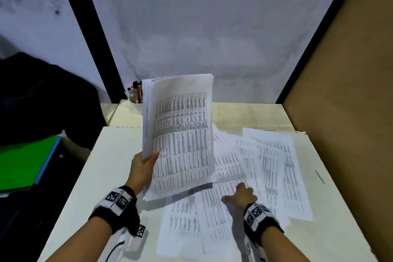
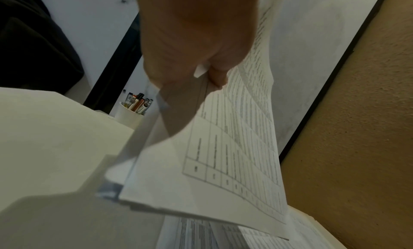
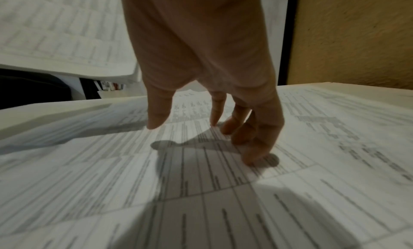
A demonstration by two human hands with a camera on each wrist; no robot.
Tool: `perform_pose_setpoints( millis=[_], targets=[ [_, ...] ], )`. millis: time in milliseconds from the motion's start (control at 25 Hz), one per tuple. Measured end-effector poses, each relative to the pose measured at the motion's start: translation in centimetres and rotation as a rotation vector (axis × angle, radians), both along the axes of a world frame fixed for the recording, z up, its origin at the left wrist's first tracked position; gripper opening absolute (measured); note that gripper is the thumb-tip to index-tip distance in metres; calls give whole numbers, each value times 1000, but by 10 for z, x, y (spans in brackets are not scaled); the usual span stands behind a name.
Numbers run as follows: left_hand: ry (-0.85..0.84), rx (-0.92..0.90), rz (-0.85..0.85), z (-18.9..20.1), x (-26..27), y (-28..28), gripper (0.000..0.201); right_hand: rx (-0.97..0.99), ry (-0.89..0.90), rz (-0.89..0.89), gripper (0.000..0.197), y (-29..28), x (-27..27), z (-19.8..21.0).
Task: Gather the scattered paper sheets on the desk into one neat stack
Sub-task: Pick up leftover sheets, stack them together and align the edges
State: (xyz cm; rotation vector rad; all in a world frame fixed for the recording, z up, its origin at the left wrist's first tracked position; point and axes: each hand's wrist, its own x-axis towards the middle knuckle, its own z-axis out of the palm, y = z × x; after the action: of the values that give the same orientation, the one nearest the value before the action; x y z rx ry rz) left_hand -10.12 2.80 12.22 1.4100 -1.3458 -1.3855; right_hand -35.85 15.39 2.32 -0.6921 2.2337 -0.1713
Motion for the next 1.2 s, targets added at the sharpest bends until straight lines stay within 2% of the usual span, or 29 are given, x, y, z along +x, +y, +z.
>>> perform_pose_setpoints(
  millis=[160, 400, 480, 560, 640, 720, 840, 960, 1080, 1200],
  targets=[
    [-45, 34, 16, -5, 17, 1, 21, 58, 228, -109, 70, 4, -11, 0],
    [-49, 41, 23, -8, 33, 5, 26, 117, 254, -294, 107, 19, -40, -2],
    [-37, 34, 21, -6, 35, 7, 26, 69, 167, -348, 111, 19, -42, -3],
    [-33, 24, 22, -3, 36, 10, 23, 8, 56, -339, 93, 16, -41, -3],
    [-27, 24, 20, -2, 37, 10, 22, -30, 49, -266, 60, 16, -38, -1],
    [-28, 26, 18, -1, 38, 10, 22, -96, 57, -208, 41, 16, -30, 4],
    [-21, 34, 47, -2, 40, 9, 21, -239, 43, -181, 34, 12, -27, 27],
    [3, 31, 103, -2, 41, 10, 16, -434, 89, -195, 26, 11, -46, 71],
    [-9, 41, 154, -9, 43, 7, 17, -649, 119, -331, 24, 19, -73, 114],
    [-45, 63, 180, -15, 41, 5, 19, -845, 63, -446, 17, 32, -92, 149]
  ],
)
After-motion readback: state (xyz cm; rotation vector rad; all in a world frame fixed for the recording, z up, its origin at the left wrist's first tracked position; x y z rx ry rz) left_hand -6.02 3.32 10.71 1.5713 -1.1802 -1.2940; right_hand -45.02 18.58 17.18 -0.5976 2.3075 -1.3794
